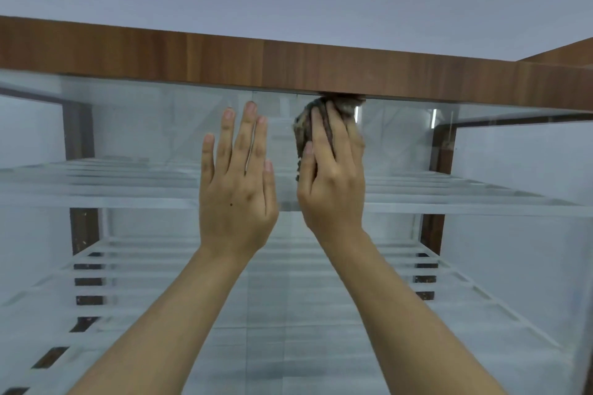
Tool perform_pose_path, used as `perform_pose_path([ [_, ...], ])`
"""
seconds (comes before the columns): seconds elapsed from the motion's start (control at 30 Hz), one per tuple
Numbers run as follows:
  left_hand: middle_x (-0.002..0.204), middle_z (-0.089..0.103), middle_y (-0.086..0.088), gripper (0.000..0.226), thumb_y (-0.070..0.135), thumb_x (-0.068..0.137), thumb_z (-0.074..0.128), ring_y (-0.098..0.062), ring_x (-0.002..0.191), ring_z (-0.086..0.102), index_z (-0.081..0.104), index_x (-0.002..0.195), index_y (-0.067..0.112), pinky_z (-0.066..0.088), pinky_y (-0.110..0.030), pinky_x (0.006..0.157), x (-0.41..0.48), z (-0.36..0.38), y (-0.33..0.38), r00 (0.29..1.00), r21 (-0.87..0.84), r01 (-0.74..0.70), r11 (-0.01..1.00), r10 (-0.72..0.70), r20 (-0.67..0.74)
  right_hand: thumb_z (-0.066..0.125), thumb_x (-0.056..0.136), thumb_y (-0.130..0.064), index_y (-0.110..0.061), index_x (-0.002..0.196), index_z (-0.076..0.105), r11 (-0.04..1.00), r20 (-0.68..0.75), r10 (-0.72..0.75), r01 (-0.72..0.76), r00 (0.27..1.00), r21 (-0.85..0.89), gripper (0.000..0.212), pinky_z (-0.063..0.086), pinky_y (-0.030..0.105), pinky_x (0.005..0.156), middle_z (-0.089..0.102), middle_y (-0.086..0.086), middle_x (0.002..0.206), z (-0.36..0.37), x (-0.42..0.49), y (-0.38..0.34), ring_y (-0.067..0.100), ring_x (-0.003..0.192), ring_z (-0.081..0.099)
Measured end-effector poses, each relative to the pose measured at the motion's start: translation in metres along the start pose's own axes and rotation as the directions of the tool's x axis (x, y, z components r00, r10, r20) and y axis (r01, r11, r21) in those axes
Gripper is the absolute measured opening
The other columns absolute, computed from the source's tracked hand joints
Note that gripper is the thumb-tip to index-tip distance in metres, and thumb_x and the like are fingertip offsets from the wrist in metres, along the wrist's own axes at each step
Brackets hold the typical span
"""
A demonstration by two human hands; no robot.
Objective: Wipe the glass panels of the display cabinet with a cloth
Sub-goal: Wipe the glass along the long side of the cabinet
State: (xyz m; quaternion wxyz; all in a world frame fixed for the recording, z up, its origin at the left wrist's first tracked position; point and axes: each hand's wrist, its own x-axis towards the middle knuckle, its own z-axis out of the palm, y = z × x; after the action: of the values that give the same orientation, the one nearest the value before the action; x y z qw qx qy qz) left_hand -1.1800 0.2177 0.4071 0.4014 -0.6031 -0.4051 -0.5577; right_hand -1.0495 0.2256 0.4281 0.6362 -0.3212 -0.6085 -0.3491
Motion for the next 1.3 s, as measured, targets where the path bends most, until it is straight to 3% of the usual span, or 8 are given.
perform_pose_path([
  [0.1,0.168,0.017,-0.01,0.055,0.017,0.106,0.029,-0.03,0.156,0.011,0.022,0.159,0.005,0.009,-0.049,0.127,0.0,0.0,0.0,1.0,-0.003,-0.003,1.0,0.003,0.004,0.048,0.102,-0.005,0.006,0.141,0.049,1.0,0.005,-0.005,0.005,1.0,-0.008,0.041,0.037,0.052,0.114,0.047,0.023,0.149,0.002,-0.016,-0.001,0.033,0.146,0.034],
  [0.27,0.168,0.017,-0.011,0.055,0.019,0.106,0.026,-0.031,0.156,0.01,0.021,0.159,0.005,0.008,-0.05,0.127,-0.001,0.0,0.002,1.0,0.023,0.001,1.0,-0.001,0.008,0.043,0.102,-0.013,-0.002,0.145,0.047,0.994,0.194,-0.084,0.097,0.977,-0.055,0.044,0.043,0.057,0.106,0.041,0.014,0.155,-0.026,-0.136,0.002,0.032,0.147,0.036],
  [0.47,0.168,0.017,-0.01,0.055,0.02,0.106,0.027,-0.03,0.156,0.01,0.02,0.159,0.005,0.009,-0.049,0.127,0.0,0.0,0.001,1.0,0.026,0.0,1.0,0.0,0.013,0.05,0.101,-0.006,0.002,0.142,0.05,0.998,-0.007,0.056,-0.056,0.998,-0.032,0.042,0.038,0.053,0.113,0.047,0.019,0.15,0.0,-0.009,0.001,0.031,0.146,0.035],
  [0.67,0.168,0.016,-0.01,0.055,0.018,0.106,0.027,-0.03,0.156,0.01,0.021,0.159,0.005,0.011,-0.052,0.126,-0.001,0.0,0.004,1.0,0.049,0.012,0.999,-0.012,0.008,0.046,0.101,-0.013,-0.003,0.144,0.051,0.976,0.237,-0.188,0.207,0.953,-0.061,0.044,0.038,0.051,0.114,0.043,0.014,0.154,-0.035,-0.101,0.025,0.03,0.147,0.035],
  [0.83,0.168,0.016,-0.01,0.056,0.017,0.105,0.029,-0.029,0.156,0.009,0.022,0.158,0.003,0.011,-0.053,0.126,0.0,0.002,0.007,0.999,0.072,0.038,0.997,-0.039,0.017,0.048,0.101,-0.009,0.001,0.141,0.053,0.997,-0.005,0.071,-0.071,0.997,-0.025,0.041,0.036,0.053,0.114,0.05,0.02,0.147,-0.009,0.007,0.017,0.034,0.143,0.038],
  [1.03,0.168,0.015,-0.008,0.057,0.018,0.104,0.027,-0.026,0.157,0.008,0.022,0.158,0.004,0.009,-0.051,0.127,-0.001,-0.003,0.008,0.996,0.068,0.067,0.995,-0.071,0.054,0.049,0.098,-0.013,-0.008,0.143,0.054,0.946,0.295,-0.297,0.322,0.908,-0.041,0.045,0.041,0.049,0.11,0.049,0.011,0.151,-0.052,-0.107,0.049,0.027,0.148,0.035],
  [1.17,0.169,0.01,-0.006,0.058,0.02,0.104,0.024,-0.024,0.157,0.004,0.017,0.16,0.006,0.006,-0.049,0.127,-0.003,-0.005,0.014,0.992,0.09,0.092,0.992,-0.1,0.081,0.054,0.097,-0.008,-0.002,0.14,0.056,0.997,0.086,-0.051,0.056,0.995,-0.054,0.043,0.037,0.053,0.114,0.052,0.016,0.148,-0.061,-0.064,0.08,0.032,0.143,0.041],
  [1.3,0.169,0.012,-0.006,0.057,0.021,0.105,0.024,-0.023,0.157,0.005,0.018,0.16,0.006,0.006,-0.047,0.127,-0.006,-0.008,0.019,0.988,0.101,0.117,0.988,-0.126,0.087,0.049,0.1,-0.007,-0.002,0.139,0.057,0.992,-0.07,0.117,-0.12,0.991,-0.043,0.04,0.031,0.051,0.118,0.055,0.017,0.144,-0.025,0.01,0.045,0.034,0.142,0.042],
])
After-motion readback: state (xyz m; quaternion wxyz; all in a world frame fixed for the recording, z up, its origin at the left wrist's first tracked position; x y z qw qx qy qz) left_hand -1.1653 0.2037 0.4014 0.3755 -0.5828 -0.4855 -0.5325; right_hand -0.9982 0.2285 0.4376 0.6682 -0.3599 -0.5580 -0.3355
